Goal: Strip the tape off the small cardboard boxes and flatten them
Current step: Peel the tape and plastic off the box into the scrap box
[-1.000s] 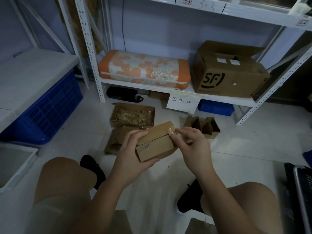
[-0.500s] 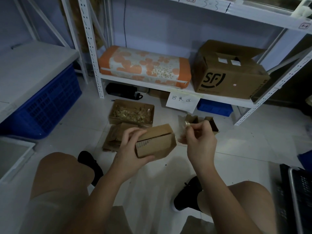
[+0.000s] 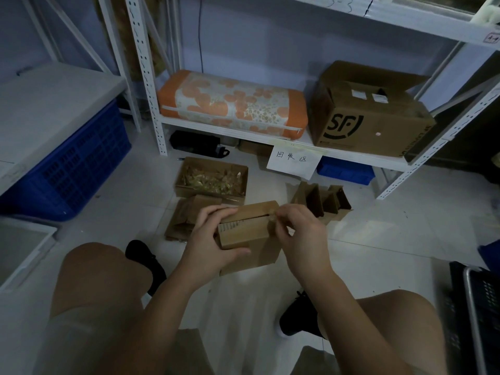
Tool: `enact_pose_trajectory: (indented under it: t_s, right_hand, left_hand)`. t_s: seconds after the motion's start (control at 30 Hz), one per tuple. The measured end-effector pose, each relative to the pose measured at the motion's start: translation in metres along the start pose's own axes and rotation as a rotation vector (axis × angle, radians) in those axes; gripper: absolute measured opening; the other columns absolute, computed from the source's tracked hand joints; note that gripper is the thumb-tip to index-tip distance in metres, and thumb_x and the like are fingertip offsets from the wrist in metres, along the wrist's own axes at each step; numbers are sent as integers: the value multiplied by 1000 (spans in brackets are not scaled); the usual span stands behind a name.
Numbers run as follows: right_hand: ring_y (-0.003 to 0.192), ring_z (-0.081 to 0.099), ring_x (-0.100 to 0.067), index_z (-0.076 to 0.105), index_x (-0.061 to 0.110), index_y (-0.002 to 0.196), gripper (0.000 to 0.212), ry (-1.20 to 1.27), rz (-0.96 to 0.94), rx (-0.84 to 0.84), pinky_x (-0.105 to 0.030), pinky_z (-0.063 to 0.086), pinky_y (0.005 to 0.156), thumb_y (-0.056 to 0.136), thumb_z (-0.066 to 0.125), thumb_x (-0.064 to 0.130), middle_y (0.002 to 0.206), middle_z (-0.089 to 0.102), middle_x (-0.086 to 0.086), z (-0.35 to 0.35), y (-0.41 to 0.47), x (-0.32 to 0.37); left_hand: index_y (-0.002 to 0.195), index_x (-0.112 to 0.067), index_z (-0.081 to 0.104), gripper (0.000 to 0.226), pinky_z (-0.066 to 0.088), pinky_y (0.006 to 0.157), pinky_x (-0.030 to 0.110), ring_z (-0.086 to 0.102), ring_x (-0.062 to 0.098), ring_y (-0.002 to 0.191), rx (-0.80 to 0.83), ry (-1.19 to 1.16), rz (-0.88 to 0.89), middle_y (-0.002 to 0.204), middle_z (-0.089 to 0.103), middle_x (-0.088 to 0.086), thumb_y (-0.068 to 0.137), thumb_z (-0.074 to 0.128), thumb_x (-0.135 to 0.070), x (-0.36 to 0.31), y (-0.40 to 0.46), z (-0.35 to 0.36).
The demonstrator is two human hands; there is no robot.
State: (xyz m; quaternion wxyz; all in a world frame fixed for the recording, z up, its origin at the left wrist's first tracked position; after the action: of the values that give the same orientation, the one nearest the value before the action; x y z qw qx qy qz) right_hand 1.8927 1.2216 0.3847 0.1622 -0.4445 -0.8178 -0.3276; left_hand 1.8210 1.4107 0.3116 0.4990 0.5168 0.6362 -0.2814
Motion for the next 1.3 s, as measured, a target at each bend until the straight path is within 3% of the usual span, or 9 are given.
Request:
enact_pose_trajectory:
  t_s: [0.07,0.2,0.3,0.43,0.67,0.77,0.93,1.17,1.3]
  right_hand:
    - [107,61,-16,75,12,114,22,-55,-76,50,-25,51,90,93,69,8,118,68,-2,9,-4,1]
    - [104,52,0,76,23,111,20,16,-85,73,-12,41,91,95,68,14,110,69,9,12,-9,4]
    - [98,50,2,70,28,119,28,82,63,40,-16,44,87,95,67,13,103,58,19,11,-6,1]
    - [118,51,-13,67,26,128,35,107,299,77,-31,49,99,93,71,22,130,49,13,14,2,-16]
    - [97,53,-3,66,33,131,31,86,363,258,-4,38,68,101,61,26,119,59,7,22,8,-28]
    - [84,53,9,64,33,132,35,136,383,178,0,39,68,99,64,20,107,65,12,25,13,-29]
    - [88,61,9,71,25,112,23,263,387,25,-15,52,81,92,74,17,93,66,21,31,28,-29]
    - [93,65,-6,68,42,89,27,294,370,-6,-25,53,83,88,78,16,100,69,11,50,66,-56]
    - [93,63,-3,72,32,104,17,313,465,-17,-20,51,82,91,74,22,107,65,6,83,97,-91]
  left_hand:
    - [133,-43,60,82,56,102,44,46,-1,127,-19,-4,-21,138,38,-28,60,99,-39,3,0,-1]
    - [131,-44,61,81,55,103,41,48,1,127,-32,2,-37,136,39,-27,60,100,-37,6,0,-2]
    - [132,-42,61,82,54,104,42,47,1,127,-23,3,-23,136,39,-26,60,100,-37,3,1,-1]
    - [130,-45,60,81,52,106,42,44,-3,128,-23,16,-9,137,37,-30,60,100,-35,0,2,0]
    - [128,-45,59,80,39,102,18,40,-13,127,-28,79,-4,134,35,-35,60,100,-33,5,6,-2]
    - [129,-44,60,80,43,103,23,41,-11,126,-38,86,-25,135,35,-34,60,100,-35,13,8,-7]
    - [131,-42,59,79,52,106,42,45,-1,129,-71,69,-29,138,36,-29,62,98,-38,20,21,-16]
    - [133,-45,54,78,46,108,38,42,-3,127,-49,152,-12,138,33,-30,66,95,-42,34,80,-35]
    - [131,-48,52,78,46,107,36,43,-1,127,-3,184,-36,138,31,-32,67,95,-39,58,113,-39]
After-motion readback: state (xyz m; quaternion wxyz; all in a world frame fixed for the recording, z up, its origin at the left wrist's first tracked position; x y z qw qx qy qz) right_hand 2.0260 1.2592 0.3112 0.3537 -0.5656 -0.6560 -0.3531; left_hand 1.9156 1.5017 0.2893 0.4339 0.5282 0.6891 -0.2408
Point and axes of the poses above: each hand's wrist, its own y-axis towards the middle knuckle, its own z-axis out of the palm, x = y × z, the point moved 4 cm from there along y, towards the middle knuckle
